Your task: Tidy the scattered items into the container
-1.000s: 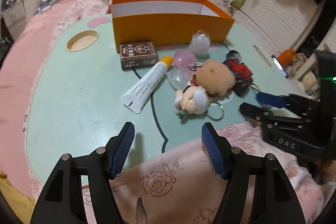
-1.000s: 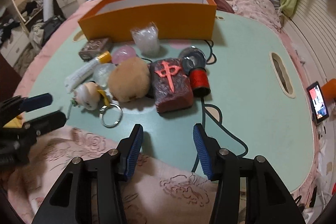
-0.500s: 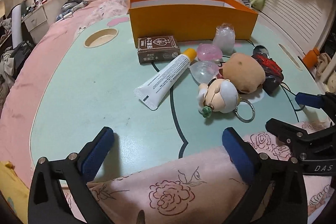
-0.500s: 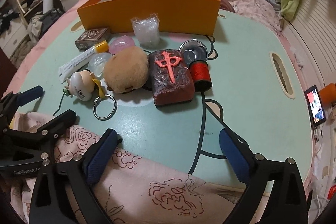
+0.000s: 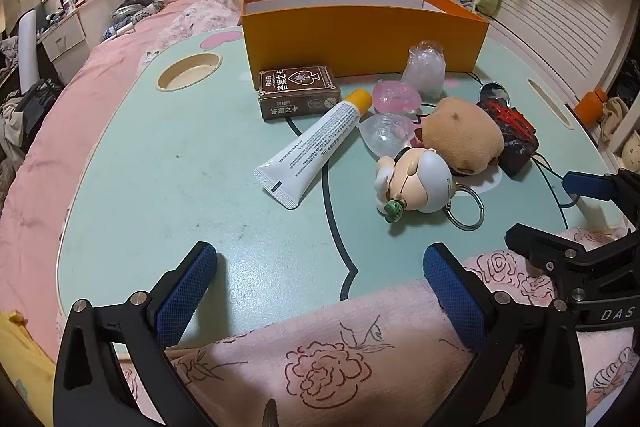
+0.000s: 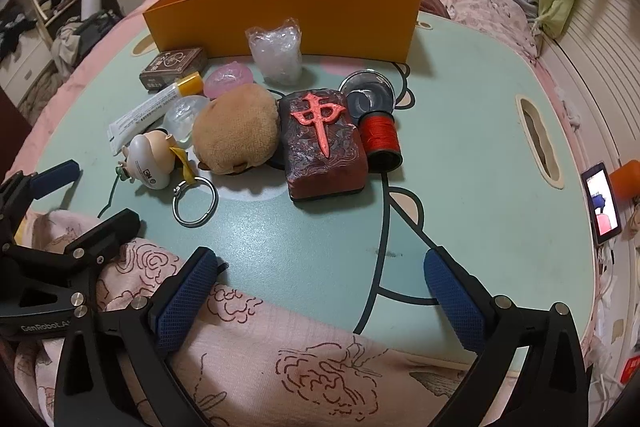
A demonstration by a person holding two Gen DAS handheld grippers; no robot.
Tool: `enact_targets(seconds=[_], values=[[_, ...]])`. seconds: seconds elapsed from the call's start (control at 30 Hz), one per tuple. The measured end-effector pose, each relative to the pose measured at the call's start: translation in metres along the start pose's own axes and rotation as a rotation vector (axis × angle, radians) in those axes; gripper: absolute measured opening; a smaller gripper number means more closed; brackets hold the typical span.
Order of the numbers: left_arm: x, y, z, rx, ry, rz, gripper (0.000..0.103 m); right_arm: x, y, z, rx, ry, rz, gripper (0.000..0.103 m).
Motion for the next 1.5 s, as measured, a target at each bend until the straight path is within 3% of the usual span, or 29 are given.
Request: enact_targets(seconds=[1.1,1.27,1.43,1.47,1.5], values=[[0.000,0.001,0.001,-0.008,0.001,0.008,0.103,-0.003,0.001,0.003,-0.001,0.007,-0.007,0.103],[0.000,0.003,-0.009,-0.041,-0.043,0.004,0.103,-0.004,0.001,0.003,-0.005,0.010,-0.007,0.103],[-0.020,0.014,-0.037,-0.158,-0.086,0.105,0.095,-0.002,0.000,0.002,-0.013,0.012,-0.006,0.103],[-0.025,0.016,-0.037,-0.163,-0.089,0.132,0.091,-0.002,-0.001,0.002,-0.014,0.012,-0.006,0.103],[-0.030,0.019,-0.036,-0.160,-0.099,0.155,0.080,-0.002,-0.001,0.002,-0.015,0.012,-0.006,0.103]])
Point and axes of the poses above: each gripper's, at about its wrist camera, not at the fingertips, and z roughly the way its jaws point, x to its left, y to its top, the point moved 6 cm from there along z, roughly the way its jaws point, and after that the axes turned 12 degrees about -y, right-handed, at the moved point
